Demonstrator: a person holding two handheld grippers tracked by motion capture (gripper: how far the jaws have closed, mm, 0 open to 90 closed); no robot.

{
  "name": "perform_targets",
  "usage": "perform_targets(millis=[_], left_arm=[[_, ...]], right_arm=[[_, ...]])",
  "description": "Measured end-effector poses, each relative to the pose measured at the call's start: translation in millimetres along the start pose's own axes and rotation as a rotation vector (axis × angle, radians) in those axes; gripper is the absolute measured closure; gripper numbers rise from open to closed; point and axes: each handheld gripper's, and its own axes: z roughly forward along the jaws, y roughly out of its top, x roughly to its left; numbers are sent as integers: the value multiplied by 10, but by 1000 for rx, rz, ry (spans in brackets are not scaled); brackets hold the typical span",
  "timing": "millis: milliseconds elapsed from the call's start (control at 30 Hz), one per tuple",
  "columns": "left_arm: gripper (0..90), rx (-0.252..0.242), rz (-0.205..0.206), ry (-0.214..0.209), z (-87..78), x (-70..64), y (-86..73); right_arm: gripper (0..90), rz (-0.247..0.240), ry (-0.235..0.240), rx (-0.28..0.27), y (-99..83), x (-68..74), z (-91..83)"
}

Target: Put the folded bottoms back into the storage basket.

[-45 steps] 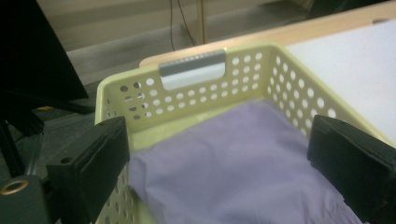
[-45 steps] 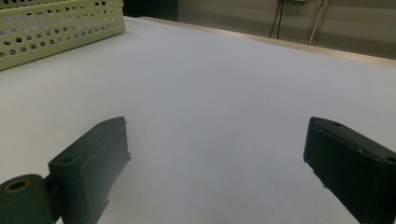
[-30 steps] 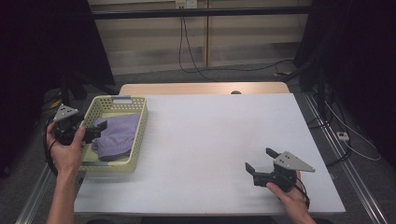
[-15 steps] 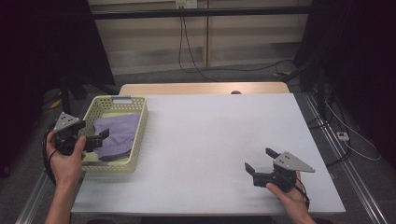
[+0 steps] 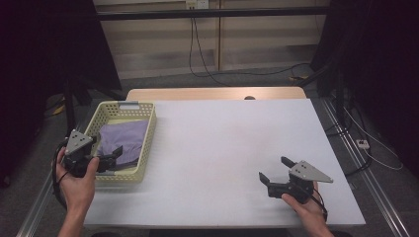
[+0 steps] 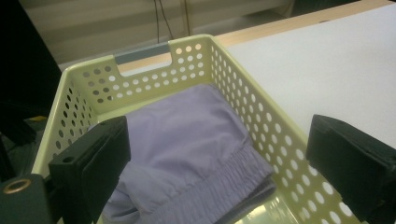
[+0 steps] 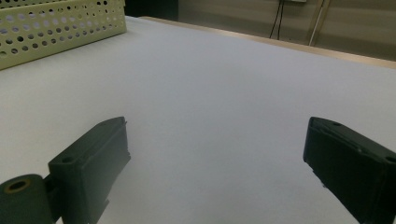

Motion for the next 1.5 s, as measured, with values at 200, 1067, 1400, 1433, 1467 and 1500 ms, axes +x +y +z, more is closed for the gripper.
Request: perform_targets(millis=[200,1067,1400,1433,1467,1500], left_arm=[[65,-11,2,4,1,-85,-10],[61,-9,3,-56,-131,-358,-174],[61,-7,4,-138,-14,-511,-84],[61,-15,7,-141,-13,-528,-69],[61,-17,10,-142,-13,-542,-54],[61,-17,15,-147,-12,-556,-39]], right_arm=[[66,-2,1,2,0,6,6],[68,-2,1,0,3,8,8],[68,3,3,-4,3,0,3],[68,2,4,-4,4,1,4],[68,3,4,-4,3,1,4],[68,3,3,-3,3,1,4]])
